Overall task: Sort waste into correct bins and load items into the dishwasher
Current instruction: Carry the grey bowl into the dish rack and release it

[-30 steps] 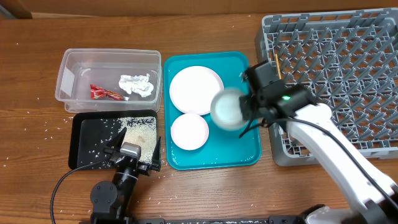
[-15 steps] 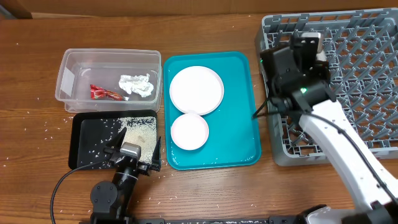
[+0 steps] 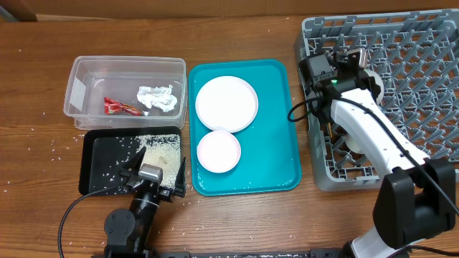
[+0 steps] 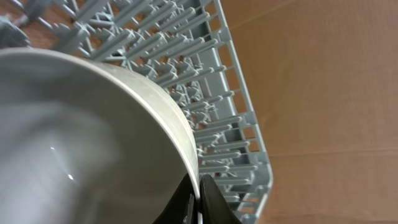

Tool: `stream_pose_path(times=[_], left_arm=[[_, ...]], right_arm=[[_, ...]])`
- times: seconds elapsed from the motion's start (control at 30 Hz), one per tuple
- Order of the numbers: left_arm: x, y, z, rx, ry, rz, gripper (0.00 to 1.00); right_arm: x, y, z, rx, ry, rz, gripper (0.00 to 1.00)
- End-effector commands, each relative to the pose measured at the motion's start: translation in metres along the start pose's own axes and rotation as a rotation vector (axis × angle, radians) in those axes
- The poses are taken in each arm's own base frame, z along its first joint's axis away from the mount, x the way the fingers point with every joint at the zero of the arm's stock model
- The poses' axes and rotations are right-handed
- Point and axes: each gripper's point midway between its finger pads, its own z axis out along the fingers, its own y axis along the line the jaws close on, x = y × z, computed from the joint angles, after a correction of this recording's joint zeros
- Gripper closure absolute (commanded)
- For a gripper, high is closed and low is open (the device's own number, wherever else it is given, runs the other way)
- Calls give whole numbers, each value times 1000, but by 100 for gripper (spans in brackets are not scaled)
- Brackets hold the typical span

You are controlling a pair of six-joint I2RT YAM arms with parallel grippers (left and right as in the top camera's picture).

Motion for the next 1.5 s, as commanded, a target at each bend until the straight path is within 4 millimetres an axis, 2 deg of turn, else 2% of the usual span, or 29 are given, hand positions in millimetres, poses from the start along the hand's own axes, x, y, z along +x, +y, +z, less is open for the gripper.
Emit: stream_pose_path(times=[0.0,0.13,0.23,0.37,0.43,0.47,0.53,0.63,0.73,0.87,1.07,1.37,1.47], left_arm=[[1,-1,0,9,-4,10,0],[1,-1,0,9,-3,9,0],[1,-1,0,9,-4,10,0],[1,-1,0,9,-4,10,0],[1,-1,0,9,-4,10,0],[1,-1,0,9,-4,10,0],[1,-1,0,9,-3,9,0],[1,-1,0,9,-3,9,0],[1,-1,0,9,-3,9,0],[1,-1,0,9,-3,9,0],[1,-1,0,9,-4,10,0],[1,-1,0,9,-3,9,0],[1,-1,0,9,-4,10,0]], right_arm=[[5,11,-10,-44,10,8,96],[17,18,-24,-72,25,-15,96],[16,26,-38,-88,-6,-46,95],[13,28,-45,-86,-33,-53,94],[8,20,-44,-44,-54,-46,92],[2,8,-42,18,-80,-33,92],[-4,-3,-41,79,-108,-15,91],[-11,-9,-37,114,-123,4,91],[-17,-8,-32,110,-124,18,92],[-27,9,-24,12,-117,40,92],[-41,5,-15,14,-133,41,92],[-43,2,-15,34,-139,4,92],[-43,9,-17,-22,-139,35,92]])
